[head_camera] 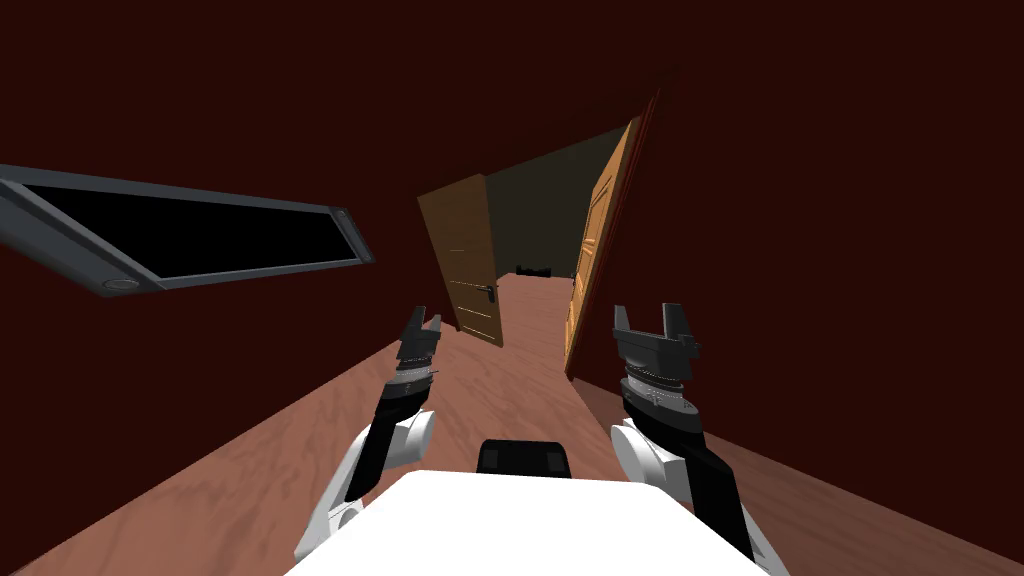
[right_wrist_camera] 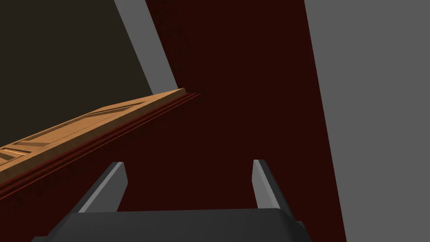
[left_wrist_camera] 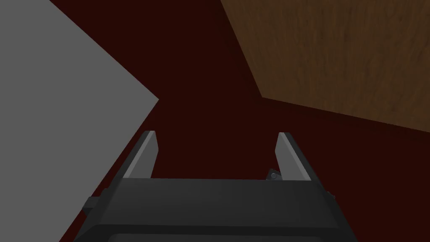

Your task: Push the door open

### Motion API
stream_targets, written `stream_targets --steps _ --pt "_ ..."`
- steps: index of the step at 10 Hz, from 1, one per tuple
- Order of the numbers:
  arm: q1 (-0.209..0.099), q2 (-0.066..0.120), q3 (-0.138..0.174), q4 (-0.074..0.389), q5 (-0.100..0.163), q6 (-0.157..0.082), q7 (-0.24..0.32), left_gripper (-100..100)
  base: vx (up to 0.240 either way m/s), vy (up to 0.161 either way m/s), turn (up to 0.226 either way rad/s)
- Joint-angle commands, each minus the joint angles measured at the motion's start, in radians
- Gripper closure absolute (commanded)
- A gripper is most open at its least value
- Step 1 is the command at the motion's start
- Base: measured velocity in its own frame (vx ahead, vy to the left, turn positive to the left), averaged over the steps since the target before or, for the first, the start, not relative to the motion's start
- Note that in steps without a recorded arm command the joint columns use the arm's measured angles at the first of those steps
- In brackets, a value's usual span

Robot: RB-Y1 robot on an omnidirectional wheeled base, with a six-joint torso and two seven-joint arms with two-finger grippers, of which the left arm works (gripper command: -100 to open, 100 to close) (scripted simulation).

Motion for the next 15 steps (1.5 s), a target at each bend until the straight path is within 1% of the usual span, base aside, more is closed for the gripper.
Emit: stream_targets --steps 1,2,3,6,11,13,14,15 --pt "-0.025 0.007 -0.005 0.042 0.003 -0.002 0.002 -100 0.149 0.072 -0.003" --pt "-0.034 0.009 -0.007 0.058 0.004 -0.002 0.003 -100 0.073 0.071 -0.032" --pt "-0.055 0.014 -0.012 0.093 0.006 -0.003 0.004 -100 0.071 0.088 -0.019" --pt "-0.096 0.022 -0.021 0.162 0.011 -0.006 0.007 -100 0.073 0.071 -0.018" --pt "-0.184 0.037 -0.04 0.3 0.021 -0.011 0.014 -100 0.084 0.079 -0.02" --pt "-0.224 0.042 -0.049 0.375 0.026 -0.014 0.017 -100 0.097 0.095 -0.023" --pt "-0.224 0.042 -0.049 0.38 0.026 -0.014 0.017 -100 0.063 0.07 -0.012" --pt "-0.245 0.044 -0.053 0.415 0.028 -0.015 0.018 -100 0.046 0.052 -0.012"
